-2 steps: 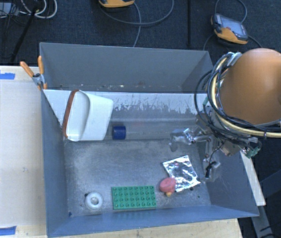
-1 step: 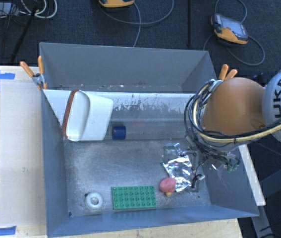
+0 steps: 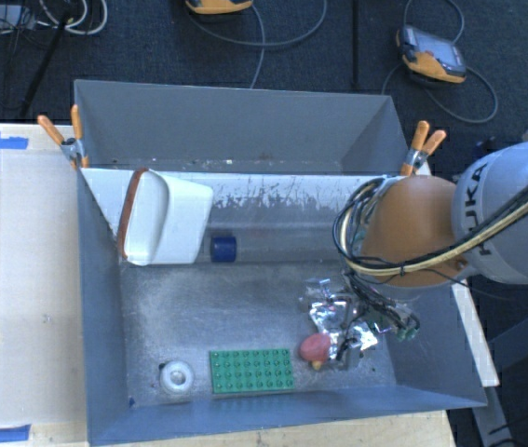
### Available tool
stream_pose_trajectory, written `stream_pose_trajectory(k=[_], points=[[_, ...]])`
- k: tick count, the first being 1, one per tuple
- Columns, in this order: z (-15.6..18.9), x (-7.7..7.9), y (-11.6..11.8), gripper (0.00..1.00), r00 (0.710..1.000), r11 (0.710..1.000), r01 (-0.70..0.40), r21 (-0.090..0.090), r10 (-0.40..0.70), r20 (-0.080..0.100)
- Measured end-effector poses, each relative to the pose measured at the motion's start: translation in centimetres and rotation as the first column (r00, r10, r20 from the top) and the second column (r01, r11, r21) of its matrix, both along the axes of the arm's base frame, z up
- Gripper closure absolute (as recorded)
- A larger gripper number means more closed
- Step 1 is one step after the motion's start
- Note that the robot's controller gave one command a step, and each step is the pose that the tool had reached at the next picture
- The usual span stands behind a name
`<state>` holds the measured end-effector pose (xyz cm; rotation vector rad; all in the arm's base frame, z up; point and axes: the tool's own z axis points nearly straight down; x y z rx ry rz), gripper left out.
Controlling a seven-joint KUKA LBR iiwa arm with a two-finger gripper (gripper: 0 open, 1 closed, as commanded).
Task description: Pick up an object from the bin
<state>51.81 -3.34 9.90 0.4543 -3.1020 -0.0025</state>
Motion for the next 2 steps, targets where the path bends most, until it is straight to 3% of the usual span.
stream_pose_trajectory(k=[1,2], points=[[0.3,0.2,0.1,1.00,1.000,1.000,-0.005,0.000,0.005,0.006],[11.1,0.2,5.7,1.00,1.000,1.000,-0.024,0.002,0.023,0.015]])
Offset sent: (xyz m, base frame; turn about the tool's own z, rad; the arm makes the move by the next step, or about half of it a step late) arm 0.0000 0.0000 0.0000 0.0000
